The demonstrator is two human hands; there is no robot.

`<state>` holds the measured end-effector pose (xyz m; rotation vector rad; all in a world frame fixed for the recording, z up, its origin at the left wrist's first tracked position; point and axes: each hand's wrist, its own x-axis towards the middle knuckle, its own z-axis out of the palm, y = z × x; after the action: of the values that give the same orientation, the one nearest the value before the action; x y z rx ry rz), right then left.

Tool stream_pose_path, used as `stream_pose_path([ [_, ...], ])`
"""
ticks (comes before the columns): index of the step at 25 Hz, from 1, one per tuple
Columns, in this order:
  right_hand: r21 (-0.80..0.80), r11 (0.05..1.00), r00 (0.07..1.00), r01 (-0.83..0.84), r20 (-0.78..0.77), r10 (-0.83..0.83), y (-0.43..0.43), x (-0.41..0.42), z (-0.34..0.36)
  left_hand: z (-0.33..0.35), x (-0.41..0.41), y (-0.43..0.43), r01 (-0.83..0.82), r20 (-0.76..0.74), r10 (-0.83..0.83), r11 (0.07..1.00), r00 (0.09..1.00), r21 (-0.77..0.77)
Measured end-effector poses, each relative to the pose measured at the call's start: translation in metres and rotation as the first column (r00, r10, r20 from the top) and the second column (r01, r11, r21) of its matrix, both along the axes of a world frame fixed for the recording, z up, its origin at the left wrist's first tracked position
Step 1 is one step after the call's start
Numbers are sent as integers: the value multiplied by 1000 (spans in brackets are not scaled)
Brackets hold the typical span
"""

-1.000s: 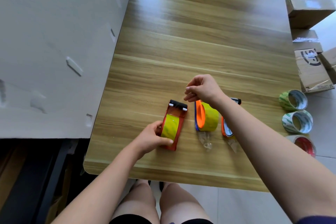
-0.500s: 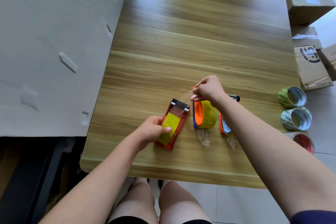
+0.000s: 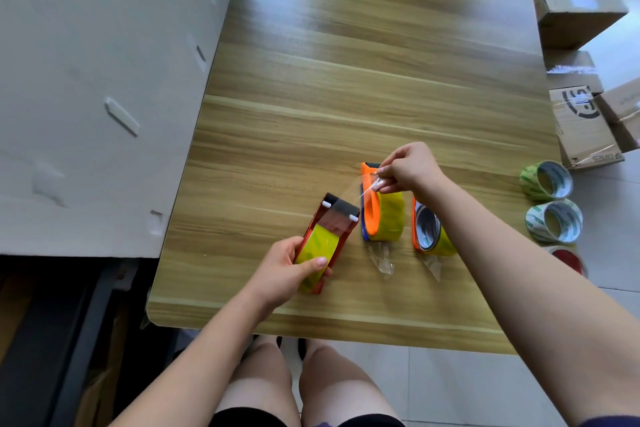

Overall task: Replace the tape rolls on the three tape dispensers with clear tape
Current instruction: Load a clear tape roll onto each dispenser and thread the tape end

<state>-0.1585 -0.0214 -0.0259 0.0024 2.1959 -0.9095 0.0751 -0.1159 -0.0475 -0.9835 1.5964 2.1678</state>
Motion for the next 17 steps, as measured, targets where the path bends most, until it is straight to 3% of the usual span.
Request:
stream_pose_path([
  [11, 38, 999, 1000, 9, 15, -9, 1, -2, -1, 40, 11, 2, -68, -123, 64, 997, 990, -23],
  [17, -64, 997, 999, 36, 27, -34, -1, -9, 8, 57, 16, 5, 40, -155, -43, 999, 987, -25],
])
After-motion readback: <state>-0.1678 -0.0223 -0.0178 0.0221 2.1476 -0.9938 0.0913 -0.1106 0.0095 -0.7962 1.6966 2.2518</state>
